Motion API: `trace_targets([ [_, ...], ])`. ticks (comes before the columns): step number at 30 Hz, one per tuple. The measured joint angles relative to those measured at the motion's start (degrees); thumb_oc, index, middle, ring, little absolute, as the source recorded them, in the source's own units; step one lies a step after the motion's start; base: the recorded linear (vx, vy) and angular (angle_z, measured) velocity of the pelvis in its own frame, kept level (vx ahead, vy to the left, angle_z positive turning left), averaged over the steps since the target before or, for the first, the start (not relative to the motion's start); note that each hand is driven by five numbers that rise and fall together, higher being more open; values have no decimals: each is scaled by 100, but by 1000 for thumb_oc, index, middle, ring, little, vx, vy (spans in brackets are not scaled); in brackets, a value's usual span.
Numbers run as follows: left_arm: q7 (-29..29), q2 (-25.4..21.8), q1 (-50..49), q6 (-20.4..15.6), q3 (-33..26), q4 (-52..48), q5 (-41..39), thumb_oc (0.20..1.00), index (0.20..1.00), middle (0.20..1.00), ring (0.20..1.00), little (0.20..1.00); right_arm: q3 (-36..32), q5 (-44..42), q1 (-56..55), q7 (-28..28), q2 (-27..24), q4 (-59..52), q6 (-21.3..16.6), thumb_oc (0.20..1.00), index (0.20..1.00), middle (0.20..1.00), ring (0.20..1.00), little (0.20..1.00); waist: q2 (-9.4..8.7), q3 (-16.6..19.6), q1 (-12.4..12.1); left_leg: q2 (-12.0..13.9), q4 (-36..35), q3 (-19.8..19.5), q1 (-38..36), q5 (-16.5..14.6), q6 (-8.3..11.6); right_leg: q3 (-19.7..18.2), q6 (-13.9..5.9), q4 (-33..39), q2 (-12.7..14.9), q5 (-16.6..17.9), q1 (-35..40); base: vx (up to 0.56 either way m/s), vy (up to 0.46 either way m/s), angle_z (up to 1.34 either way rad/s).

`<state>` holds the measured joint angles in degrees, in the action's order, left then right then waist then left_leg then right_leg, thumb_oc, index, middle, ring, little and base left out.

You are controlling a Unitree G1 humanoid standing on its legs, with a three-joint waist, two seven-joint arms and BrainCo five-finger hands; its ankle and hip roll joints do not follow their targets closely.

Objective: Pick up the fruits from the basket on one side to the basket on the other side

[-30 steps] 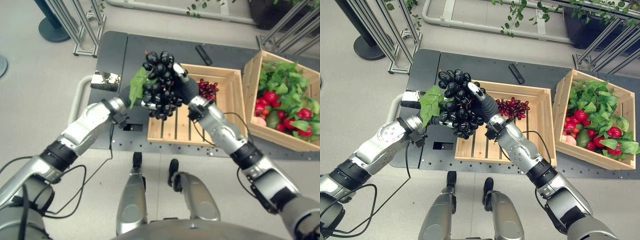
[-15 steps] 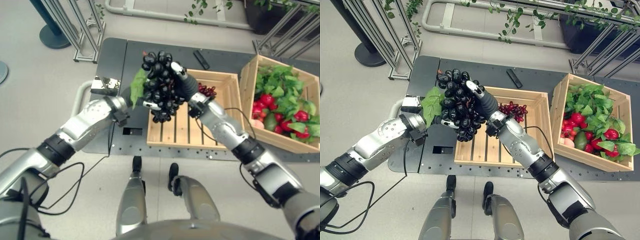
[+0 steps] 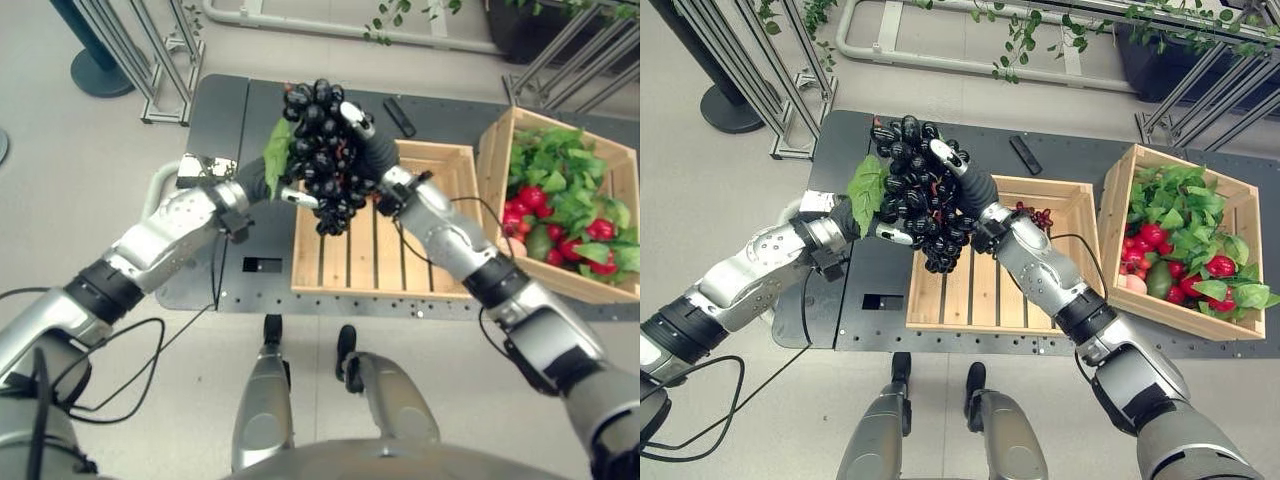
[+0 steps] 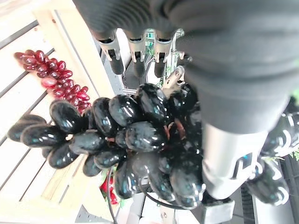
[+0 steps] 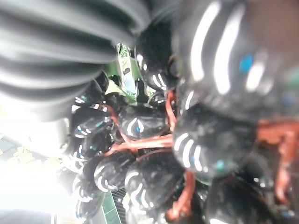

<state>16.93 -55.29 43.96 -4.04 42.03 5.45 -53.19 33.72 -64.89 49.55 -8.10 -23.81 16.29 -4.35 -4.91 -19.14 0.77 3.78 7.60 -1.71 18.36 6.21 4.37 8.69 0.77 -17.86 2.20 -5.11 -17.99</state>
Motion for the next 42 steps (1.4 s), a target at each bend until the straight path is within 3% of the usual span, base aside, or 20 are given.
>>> trace_targets([
  [17, -50, -89, 241, 181, 403, 67, -211, 1000, 1000, 1000, 1000, 1000, 116, -3, 7, 163, 80, 187, -5, 200, 200, 200, 200, 200, -86, 53, 1, 0, -4, 4, -57, -18, 7, -10, -17, 36, -3, -11, 68, 0, 0, 0],
  [26, -124, 217, 243, 222, 398, 191, -212, 1000, 1000, 1000, 1000, 1000, 119, -6, 6, 262, 59, 216, -7, 200, 200, 200, 200, 200, -116, 86, 8, 0, -6, 4, -57, -28, 8, -12, -13, 78, -4, -1, 81, 0, 0, 0],
  [37, -139, 255, 243, 255, 401, 192, -215, 1000, 1000, 1000, 1000, 1000, 119, -8, 7, 270, 52, 216, -8, 200, 200, 200, 200, 200, -116, 90, 12, 2, -6, 4, -62, -34, 14, -15, 1, 83, -5, 8, 80, 0, 0, 0],
  [38, -141, 255, 243, 255, 402, 192, -215, 589, 589, 589, 589, 589, 119, -8, 7, 270, 53, 216, -7, 200, 200, 200, 200, 200, -115, 90, 12, 2, -6, 4, -62, -34, 14, -15, 1, 83, -5, 8, 80, 0, 0, 0],
  [40, -141, 255, 243, 256, 403, 192, -216, 200, 200, 200, 200, 200, 119, -10, 7, 273, 54, 216, -7, 200, 200, 200, 200, 200, -116, 92, 10, 2, -6, 4, -62, -35, 14, -16, 1, 84, -5, 8, 80, 0, 0, 0],
  [42, -143, 256, 243, 256, 403, 192, -219, 200, 200, 200, 200, 200, 119, -16, 7, 274, 53, 216, -7, 200, 200, 200, 200, 200, -116, 92, 10, 2, -6, 4, -62, -35, 14, -16, 1, 85, -5, 8, 80, 0, 0, 0],
])
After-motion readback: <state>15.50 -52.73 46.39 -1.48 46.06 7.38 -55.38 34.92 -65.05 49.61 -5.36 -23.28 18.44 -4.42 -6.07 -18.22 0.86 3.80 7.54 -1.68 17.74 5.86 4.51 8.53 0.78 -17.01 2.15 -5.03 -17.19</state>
